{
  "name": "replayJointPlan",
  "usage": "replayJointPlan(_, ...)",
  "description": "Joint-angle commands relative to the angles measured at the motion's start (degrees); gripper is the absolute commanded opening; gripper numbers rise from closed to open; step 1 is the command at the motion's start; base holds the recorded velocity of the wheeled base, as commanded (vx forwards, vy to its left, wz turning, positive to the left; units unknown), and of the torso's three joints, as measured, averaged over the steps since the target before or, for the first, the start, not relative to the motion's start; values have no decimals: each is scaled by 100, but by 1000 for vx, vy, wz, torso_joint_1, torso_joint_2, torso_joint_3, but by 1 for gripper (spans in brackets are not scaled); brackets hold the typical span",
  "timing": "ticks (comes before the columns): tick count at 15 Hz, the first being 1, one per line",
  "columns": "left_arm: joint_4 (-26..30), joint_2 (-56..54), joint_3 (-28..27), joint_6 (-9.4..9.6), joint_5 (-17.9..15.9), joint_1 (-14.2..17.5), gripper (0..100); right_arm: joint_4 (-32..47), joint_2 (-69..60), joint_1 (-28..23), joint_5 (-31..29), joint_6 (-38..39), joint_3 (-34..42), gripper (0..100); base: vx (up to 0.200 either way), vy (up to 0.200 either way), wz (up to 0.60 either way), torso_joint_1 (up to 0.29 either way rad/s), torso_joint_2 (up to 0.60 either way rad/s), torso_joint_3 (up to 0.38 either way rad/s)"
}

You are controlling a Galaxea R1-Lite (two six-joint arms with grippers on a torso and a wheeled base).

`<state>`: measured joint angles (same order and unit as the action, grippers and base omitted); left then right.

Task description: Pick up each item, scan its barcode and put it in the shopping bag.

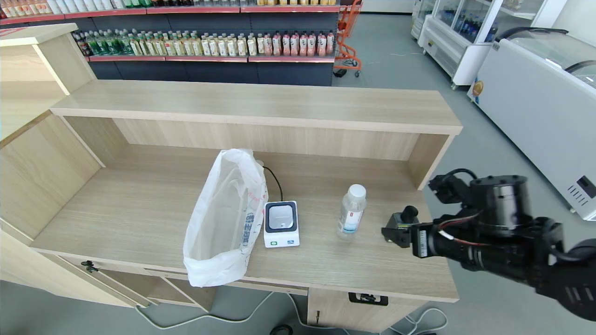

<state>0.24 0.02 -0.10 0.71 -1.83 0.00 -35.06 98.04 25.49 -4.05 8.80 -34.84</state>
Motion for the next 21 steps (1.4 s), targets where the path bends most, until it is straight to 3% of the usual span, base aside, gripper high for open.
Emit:
replayJointPlan(1, 2, -2, 1, 0, -2, 0, 0, -352, 1402, 685, -544, 227, -568, 100, 0, 0, 0, 0, 0, 0)
replayJointPlan(5, 2, -2, 1, 0, -2, 0, 0, -414, 2185, 967, -1432, 218, -1359, 100, 0, 0, 0, 0, 0, 0)
replayJointPlan(11, 2, -2, 1, 0, 7, 0, 0, -1152, 2914, 1107, -2135, 113, -1754, 100, 0, 0, 0, 0, 0, 0)
replayJointPlan(21, 2, -2, 1, 0, 7, 0, 0, -2567, 3811, 1098, -2223, -915, -2633, 100, 0, 0, 0, 0, 0, 0)
